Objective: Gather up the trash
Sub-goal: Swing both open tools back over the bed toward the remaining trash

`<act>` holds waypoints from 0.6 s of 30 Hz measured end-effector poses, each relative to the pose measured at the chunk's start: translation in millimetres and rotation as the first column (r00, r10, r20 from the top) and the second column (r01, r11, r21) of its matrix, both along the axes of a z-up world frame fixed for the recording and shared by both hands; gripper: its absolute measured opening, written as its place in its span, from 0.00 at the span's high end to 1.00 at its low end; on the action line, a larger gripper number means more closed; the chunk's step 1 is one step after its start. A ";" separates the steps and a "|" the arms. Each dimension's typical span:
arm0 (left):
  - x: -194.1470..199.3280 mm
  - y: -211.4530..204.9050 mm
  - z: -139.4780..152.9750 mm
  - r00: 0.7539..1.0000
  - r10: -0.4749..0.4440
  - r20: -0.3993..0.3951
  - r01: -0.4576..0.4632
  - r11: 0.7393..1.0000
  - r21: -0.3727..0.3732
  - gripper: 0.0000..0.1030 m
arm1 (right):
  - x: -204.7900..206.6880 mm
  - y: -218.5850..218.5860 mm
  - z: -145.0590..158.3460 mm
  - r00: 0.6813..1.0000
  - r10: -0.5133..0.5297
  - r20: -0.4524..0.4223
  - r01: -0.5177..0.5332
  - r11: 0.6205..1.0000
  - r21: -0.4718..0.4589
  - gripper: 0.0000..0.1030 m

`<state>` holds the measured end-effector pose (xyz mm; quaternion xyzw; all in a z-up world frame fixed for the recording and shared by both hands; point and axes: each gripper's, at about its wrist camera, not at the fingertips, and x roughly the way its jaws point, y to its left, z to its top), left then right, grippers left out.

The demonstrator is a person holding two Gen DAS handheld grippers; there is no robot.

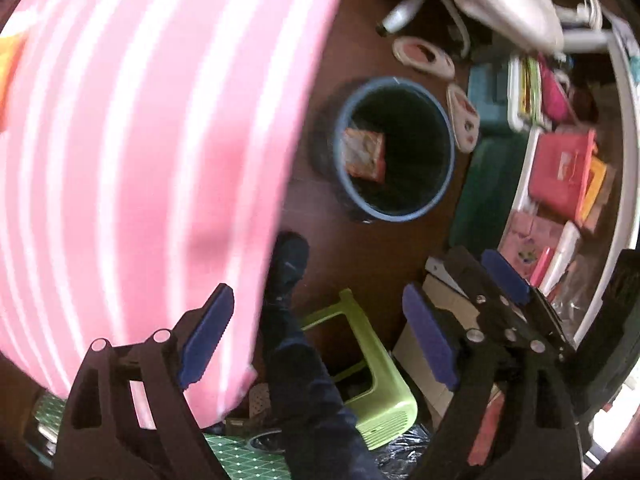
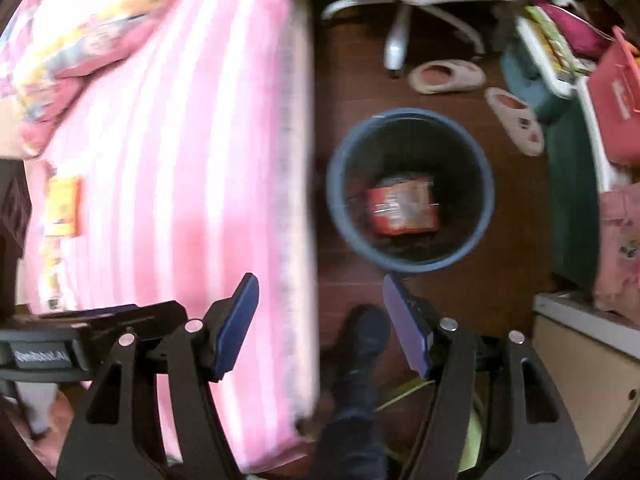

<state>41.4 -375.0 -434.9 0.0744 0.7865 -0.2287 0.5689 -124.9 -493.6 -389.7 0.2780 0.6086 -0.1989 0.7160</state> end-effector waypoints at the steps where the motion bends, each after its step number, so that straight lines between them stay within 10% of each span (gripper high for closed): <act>1: 2.0 14.0 7.6 1.000 0.012 0.014 -0.012 1.000 0.000 0.16 | 9.0 16.3 8.2 1.000 0.022 0.005 -0.022 1.000 -0.001 0.34; 9: 24.9 193.3 69.0 0.971 0.220 0.096 -0.220 0.975 -0.010 0.15 | 81.9 154.6 50.0 0.968 0.239 0.071 -0.240 0.971 0.005 0.35; 18: 46.2 379.2 97.5 0.864 0.491 0.109 -0.489 0.871 -0.042 0.15 | 161.4 309.9 66.5 0.891 0.432 0.138 -0.445 0.892 0.077 0.35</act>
